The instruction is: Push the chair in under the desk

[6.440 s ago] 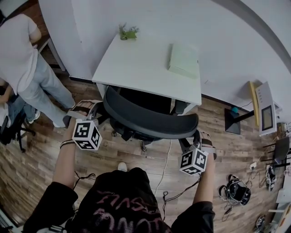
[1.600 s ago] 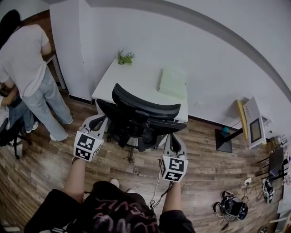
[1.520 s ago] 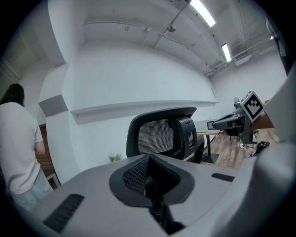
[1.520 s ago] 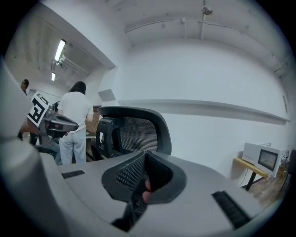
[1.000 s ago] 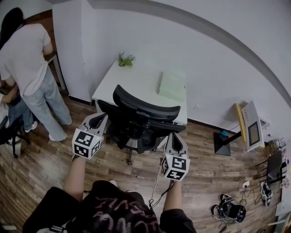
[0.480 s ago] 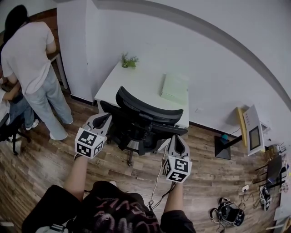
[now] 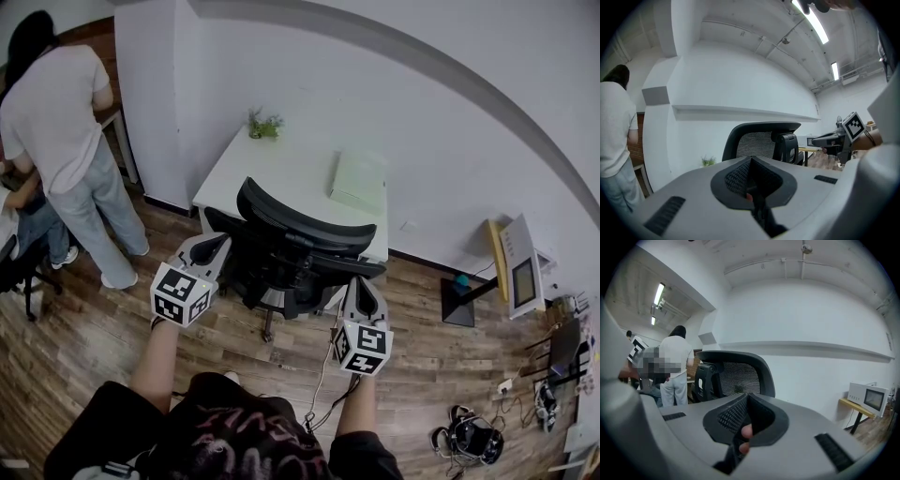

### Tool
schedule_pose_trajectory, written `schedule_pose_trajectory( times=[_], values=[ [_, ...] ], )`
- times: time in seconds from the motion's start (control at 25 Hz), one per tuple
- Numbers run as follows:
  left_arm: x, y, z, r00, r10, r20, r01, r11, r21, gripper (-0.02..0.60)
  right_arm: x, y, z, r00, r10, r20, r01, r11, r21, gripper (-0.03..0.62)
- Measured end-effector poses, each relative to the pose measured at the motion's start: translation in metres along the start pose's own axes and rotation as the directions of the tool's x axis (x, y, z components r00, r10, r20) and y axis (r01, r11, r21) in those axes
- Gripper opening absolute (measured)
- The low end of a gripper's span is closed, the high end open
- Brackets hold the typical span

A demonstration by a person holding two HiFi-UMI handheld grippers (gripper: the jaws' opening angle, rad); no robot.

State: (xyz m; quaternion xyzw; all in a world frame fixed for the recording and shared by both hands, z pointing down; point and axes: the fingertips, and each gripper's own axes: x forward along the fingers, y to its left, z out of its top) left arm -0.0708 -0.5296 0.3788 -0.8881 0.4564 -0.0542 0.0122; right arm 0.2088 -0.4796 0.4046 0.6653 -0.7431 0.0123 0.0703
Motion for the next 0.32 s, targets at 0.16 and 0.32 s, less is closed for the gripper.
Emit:
schedule_pose_trajectory(
  times=[0.16,0.32],
  values=[
    [0.001,0.000,0.000,1.000,-0.003,0.001,0.003,1.000,0.002,0.014,0.001,0.002,0.000,1.000,0.002,0.002,-0.002,1.000,0.002,0.025],
    [-0.001,0.009,0.001,1.000,0.027,0.003,-0.027,1.000,-0.013,0.014,0.004,0.006,0.001,1.000,0.004,0.000,-0.004,1.000,-0.004,0.025]
  ],
)
